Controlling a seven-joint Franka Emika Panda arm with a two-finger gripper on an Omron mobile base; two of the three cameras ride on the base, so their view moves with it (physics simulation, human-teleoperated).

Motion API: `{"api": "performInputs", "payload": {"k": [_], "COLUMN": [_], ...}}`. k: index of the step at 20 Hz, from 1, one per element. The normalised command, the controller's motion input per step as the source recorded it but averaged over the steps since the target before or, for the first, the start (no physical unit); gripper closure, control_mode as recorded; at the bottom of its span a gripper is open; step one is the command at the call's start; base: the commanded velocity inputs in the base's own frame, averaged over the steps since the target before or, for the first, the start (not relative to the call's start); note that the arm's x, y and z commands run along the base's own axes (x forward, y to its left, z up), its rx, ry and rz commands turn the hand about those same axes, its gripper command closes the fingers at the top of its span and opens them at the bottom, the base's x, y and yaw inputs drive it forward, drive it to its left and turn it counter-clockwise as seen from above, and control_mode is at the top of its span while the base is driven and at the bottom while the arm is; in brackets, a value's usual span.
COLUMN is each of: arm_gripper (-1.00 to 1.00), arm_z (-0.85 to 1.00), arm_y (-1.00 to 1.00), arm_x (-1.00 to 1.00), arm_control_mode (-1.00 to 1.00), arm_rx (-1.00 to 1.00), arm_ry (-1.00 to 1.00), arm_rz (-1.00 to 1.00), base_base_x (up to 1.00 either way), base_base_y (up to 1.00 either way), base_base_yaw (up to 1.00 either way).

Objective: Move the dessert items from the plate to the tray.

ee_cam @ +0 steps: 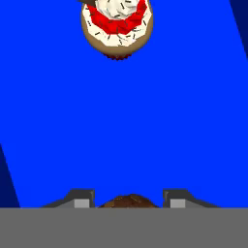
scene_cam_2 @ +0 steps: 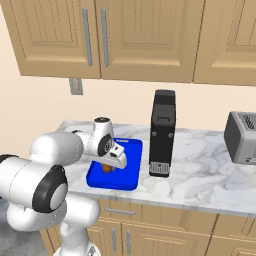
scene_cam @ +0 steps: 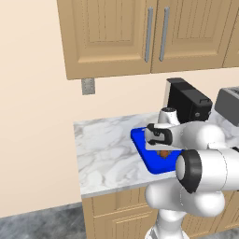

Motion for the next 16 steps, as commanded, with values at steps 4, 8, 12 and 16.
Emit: {"api": "performInputs", "payload": {"k": [4,8,12,16], "arm_gripper": [1.00,1.00,1.00,-1.00], "arm_z": [-0.40,-0.34,-0.27,-0.21], "arm_y": [0.00,0.00,0.00,0.00], "arm_x": [0.21,0.11,0.00,0.00], "arm_control_mode": [-1.00,-1.00,-1.00,-1.00], "arm_rx": [0.00,0.00,0.00,0.00], "arm_ry": [0.01,0.00,0.00,0.00], "arm_rz": [0.00,0.00,0.00,0.00], "base_base_x": [0.00,0.00,0.00,0.00], "base_base_y": [0.00,0.00,0.00,0.00], "base_base_yaw": [0.00,0.00,0.00,0.00]}}
